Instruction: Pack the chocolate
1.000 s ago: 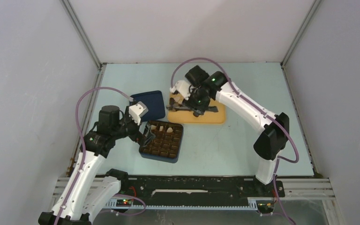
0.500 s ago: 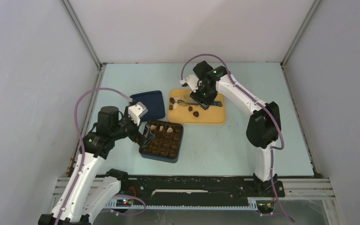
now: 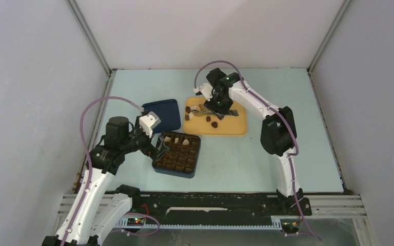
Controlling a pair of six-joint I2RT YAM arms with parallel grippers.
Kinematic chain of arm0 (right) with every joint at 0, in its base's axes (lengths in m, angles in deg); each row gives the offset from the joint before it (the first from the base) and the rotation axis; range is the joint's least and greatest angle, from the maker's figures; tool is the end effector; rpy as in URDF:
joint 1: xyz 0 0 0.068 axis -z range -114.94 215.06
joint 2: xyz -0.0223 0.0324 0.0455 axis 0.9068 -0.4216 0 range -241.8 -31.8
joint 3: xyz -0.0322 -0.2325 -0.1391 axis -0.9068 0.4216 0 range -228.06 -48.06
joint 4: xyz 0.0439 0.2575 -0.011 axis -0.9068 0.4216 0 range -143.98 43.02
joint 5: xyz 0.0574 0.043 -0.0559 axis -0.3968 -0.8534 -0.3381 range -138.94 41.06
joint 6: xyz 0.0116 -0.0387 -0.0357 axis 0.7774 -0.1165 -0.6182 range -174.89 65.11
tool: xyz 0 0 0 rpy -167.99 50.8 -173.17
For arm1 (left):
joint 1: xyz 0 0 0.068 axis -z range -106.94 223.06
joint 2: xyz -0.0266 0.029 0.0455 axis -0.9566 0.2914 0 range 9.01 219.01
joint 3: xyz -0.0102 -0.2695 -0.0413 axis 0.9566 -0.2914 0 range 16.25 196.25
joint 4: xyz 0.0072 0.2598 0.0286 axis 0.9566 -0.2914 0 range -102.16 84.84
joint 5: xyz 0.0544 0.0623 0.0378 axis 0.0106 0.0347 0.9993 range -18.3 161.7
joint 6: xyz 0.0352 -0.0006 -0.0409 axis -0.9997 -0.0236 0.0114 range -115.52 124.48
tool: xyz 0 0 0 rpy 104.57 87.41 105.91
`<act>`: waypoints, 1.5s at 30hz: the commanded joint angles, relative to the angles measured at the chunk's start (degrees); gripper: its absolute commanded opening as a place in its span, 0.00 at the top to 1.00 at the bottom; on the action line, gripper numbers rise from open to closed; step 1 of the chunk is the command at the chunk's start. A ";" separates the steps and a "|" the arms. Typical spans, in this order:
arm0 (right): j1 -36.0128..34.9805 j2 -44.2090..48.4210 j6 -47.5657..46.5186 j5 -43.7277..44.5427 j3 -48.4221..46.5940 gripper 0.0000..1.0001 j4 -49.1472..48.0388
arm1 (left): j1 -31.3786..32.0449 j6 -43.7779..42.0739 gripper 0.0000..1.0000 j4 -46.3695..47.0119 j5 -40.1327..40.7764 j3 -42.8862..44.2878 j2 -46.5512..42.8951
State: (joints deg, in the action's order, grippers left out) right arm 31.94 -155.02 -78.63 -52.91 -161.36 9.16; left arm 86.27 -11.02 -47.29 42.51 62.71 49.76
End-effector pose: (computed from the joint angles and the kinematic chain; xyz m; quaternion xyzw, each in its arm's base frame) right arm 0.3742 0.2470 0.2465 -0.4751 0.8668 0.0462 0.1439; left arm 0.1347 -0.0494 0.3075 0.3242 0.8087 -0.2161 0.4406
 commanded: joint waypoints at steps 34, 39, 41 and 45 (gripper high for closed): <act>-10.96 23.48 -0.54 -3.66 18.13 0.77 3.91 | -0.99 -0.19 0.00 1.24 -1.54 -1.46 -0.41; -11.26 23.43 -0.66 -3.97 18.72 0.76 4.00 | -1.17 -0.22 0.00 1.26 -1.56 -1.46 -0.41; -11.39 23.14 -0.77 -4.20 18.65 0.76 4.29 | -1.26 -0.16 0.00 1.19 -1.61 -1.46 -0.33; -12.12 22.97 -0.86 -4.47 18.76 0.76 5.18 | -1.35 -0.12 0.00 1.15 -1.74 -1.48 -0.32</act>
State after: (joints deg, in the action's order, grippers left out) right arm 20.75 -133.71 -78.90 -56.69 -142.25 13.02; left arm 85.44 -11.00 -47.27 42.46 62.16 49.50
